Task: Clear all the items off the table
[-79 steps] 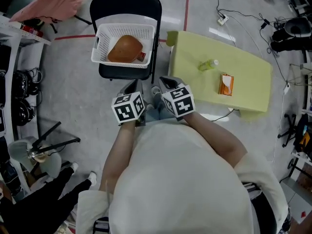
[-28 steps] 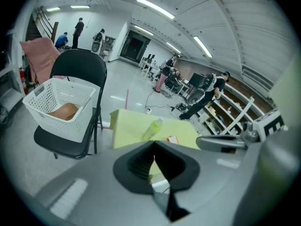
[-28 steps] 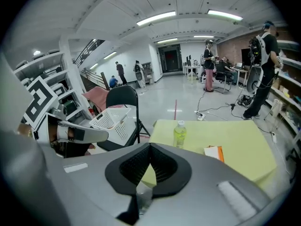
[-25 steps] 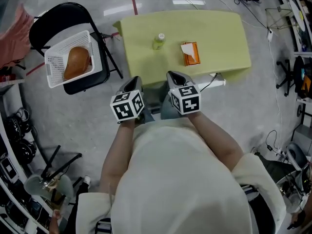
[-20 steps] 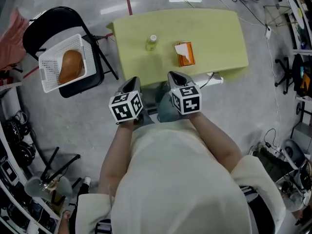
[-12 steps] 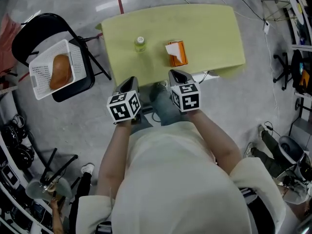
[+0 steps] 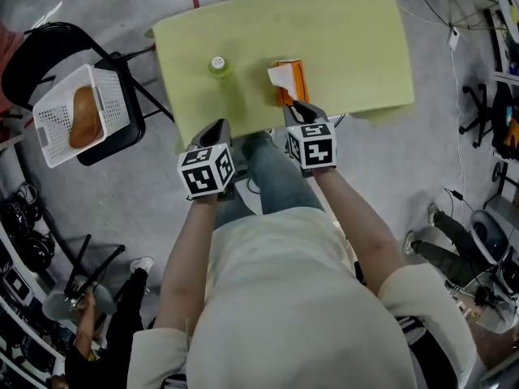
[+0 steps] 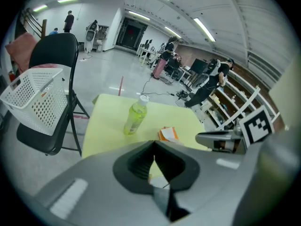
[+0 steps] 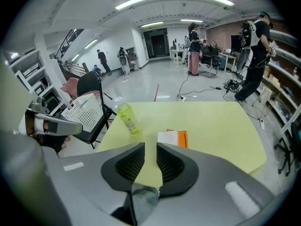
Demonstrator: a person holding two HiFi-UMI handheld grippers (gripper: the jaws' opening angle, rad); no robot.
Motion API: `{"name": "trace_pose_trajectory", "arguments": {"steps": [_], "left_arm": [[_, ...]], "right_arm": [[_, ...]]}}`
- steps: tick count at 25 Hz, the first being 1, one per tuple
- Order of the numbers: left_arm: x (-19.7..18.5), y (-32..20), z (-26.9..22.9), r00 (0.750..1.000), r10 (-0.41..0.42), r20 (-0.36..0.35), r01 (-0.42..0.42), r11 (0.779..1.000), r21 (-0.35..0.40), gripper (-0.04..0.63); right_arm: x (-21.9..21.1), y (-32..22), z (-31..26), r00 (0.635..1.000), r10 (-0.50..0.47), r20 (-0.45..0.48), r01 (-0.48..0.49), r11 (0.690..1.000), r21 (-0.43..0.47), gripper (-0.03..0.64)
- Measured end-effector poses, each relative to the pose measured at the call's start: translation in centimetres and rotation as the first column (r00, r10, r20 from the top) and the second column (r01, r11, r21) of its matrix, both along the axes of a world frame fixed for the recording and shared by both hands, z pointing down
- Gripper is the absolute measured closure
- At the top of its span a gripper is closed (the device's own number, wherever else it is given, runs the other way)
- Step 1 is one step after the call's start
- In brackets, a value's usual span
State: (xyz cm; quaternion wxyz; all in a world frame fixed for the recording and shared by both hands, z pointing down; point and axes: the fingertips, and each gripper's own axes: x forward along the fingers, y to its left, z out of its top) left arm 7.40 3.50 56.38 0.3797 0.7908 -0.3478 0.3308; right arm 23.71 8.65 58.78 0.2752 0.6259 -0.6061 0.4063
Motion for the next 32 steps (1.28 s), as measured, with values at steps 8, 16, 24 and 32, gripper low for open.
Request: {"name": "trace_pose_trajectory", "arguments": {"steps": [8,16,24,32], "left_arm": [[1.4,-0.4,3.8,0.999,-0.008,0.050,0.010,0.999,-0.047,0.586],[2.8,-0.1,6.6,0.997,0.000,0.074,0.006,0.997,-0.080,0.586],[3.8,0.0,9.3,0.996,0.020,0.091,-0.009,0.994,-0.110,0.586],[4.4,0.7,11.4,0.995,0.016,0.102,-0.001,0.989,-0.145,0.586]], "right_arm": [[2.7,-0.5,5.6,1.000,0.015,0.005,-0.015,0.997,-0.081,0.463],[4.0,-0.3,10.3,1.000,0.003,0.024,0.000,0.989,-0.151,0.350],[5.2,-0.6,14.9,0.999,0.003,0.040,0.006,0.976,-0.219,0.221],[5.7,-0.8,18.5,0.997,0.010,0.078,0.011,0.963,-0.270,0.147]]}}
